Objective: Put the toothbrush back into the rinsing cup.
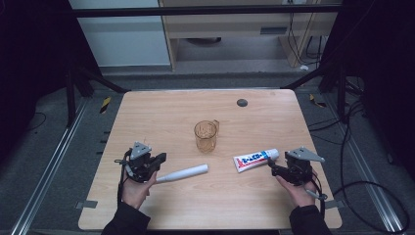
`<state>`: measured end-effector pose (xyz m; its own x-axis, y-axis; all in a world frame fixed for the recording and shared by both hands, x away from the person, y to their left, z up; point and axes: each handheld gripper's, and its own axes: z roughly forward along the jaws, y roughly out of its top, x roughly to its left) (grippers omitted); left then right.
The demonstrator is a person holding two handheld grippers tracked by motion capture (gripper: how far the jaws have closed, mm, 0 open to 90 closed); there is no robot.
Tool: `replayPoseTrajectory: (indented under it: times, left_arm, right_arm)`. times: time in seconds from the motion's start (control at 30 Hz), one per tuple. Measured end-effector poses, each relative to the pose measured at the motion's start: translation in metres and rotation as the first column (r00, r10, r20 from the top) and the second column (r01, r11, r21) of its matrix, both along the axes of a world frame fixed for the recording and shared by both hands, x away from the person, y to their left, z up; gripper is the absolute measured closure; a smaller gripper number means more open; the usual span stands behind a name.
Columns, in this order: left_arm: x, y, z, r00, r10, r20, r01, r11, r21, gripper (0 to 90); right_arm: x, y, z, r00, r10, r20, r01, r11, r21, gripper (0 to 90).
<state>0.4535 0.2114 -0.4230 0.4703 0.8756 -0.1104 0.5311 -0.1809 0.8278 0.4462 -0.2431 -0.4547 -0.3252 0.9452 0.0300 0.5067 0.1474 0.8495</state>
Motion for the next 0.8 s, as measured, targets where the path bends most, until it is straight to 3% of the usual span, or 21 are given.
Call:
replayPoseTrajectory:
  times: [0.1,0.13,0.2,0.3,0.37,0.47,0.53,0.67,0.8]
  left_arm:
    - [0.004,-0.006,-0.001,0.9999,-0.011,-0.003,0.011,0.9999,-0.005,89.6]
    - [0.005,-0.009,-0.002,0.9999,-0.015,-0.005,0.015,0.9998,0.011,89.6]
    - [0.008,-0.013,-0.005,0.9998,-0.017,-0.01,0.017,0.9999,-0.001,89.6]
    - [0.013,-0.023,-0.01,0.9992,-0.03,-0.027,0.03,0.9995,-0.007,89.6]
    - [0.017,-0.03,-0.012,0.9988,-0.04,-0.027,0.041,0.9991,0.007,89.6]
    - [0.022,-0.037,-0.013,0.9978,-0.055,-0.038,0.054,0.9984,-0.015,89.6]
    - [0.025,-0.044,-0.012,0.9977,-0.061,-0.028,0.062,0.998,0.015,89.6]
    - [0.03,-0.049,-0.012,0.9964,-0.075,-0.038,0.074,0.9968,-0.031,89.6]
    - [0.033,-0.057,-0.018,0.9953,-0.081,-0.053,0.082,0.9965,0.016,89.6]
  right_arm:
    - [0.0,0.0,0.001,1.0,0.004,0.007,-0.004,1.0,-0.003,30.2]
    - [0.0,-0.001,0.001,1.0,0.0,0.006,0.0,1.0,0.004,30.4]
    - [0.001,-0.002,-0.001,1.0,-0.002,-0.002,0.002,1.0,0.024,30.5]
    - [0.005,-0.001,-0.003,1.0,-0.002,-0.007,0.002,1.0,0.01,30.4]
    - [0.008,0.001,-0.004,0.9998,0.004,-0.019,-0.003,0.999,0.053,29.9]
    - [0.01,0.007,-0.005,0.9998,0.014,-0.016,-0.013,1.0,0.018,29.1]
    - [0.012,0.011,-0.007,0.9991,0.032,-0.028,-0.031,0.999,0.017,27.8]
    - [0.012,0.014,-0.007,0.9987,0.043,-0.027,-0.043,0.999,0.0,27.2]
    - [0.011,0.015,-0.007,0.9984,0.048,-0.029,-0.049,0.999,-0.013,25.9]
